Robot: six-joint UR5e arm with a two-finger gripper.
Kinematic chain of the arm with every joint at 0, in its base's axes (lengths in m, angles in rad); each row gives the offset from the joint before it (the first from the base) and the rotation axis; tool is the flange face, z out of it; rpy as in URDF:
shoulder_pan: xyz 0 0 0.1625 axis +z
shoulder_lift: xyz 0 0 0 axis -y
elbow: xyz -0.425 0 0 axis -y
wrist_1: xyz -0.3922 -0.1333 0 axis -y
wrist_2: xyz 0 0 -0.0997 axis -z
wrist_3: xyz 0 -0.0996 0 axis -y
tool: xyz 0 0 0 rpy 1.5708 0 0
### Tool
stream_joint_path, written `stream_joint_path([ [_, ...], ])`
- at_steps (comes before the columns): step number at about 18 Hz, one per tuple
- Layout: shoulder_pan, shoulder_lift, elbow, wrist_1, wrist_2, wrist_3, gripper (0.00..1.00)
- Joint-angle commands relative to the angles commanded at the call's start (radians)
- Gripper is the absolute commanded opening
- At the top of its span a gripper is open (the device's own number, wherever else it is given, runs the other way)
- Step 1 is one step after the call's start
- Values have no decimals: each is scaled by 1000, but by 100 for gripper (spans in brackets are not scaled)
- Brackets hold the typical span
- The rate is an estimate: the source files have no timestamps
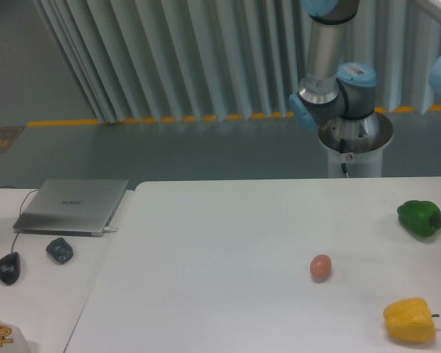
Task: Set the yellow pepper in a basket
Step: 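Move the gripper in over the table toward the peppers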
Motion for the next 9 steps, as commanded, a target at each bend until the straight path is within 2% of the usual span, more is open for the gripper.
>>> stream_joint_path([
  [6,-17,8,-15,3,-31,2,100],
  [9,-43,11,-35,38,-35,0,100],
])
